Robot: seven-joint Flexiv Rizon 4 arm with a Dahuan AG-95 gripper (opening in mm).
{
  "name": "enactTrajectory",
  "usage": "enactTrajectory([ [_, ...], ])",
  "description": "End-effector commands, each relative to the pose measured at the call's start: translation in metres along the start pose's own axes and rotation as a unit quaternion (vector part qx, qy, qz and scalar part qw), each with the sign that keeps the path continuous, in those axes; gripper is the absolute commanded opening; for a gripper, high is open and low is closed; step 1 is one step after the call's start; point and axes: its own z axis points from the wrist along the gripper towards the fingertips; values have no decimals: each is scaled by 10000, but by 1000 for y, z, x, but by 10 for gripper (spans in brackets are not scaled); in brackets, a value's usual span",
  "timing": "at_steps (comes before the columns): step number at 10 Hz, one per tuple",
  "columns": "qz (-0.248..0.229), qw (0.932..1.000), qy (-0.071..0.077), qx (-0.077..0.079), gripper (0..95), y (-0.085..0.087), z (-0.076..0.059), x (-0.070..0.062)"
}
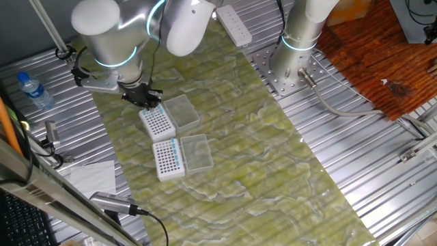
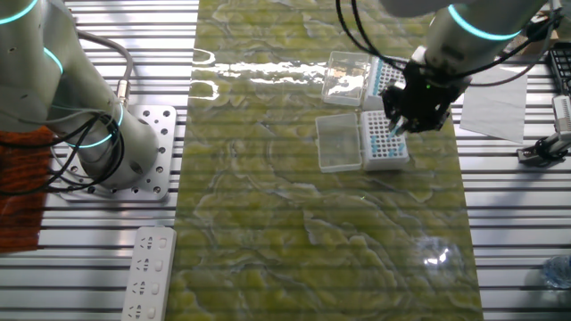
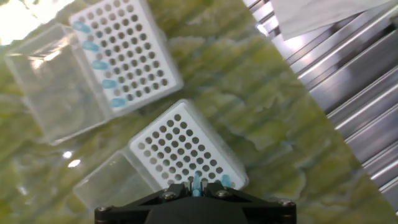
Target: Transfer all medium pipette tips from one holder to another
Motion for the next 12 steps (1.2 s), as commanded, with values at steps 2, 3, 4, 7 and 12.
enactTrajectory([
  [2,142,9997,149,-141,0,7,-23,-14],
  [3,216,9995,144,-171,0,9,-29,-21],
  [4,349,9991,114,-196,0,14,-34,-34],
  [7,380,9991,108,-136,0,21,-35,-65],
  [12,444,9989,92,-104,0,24,-30,-96],
])
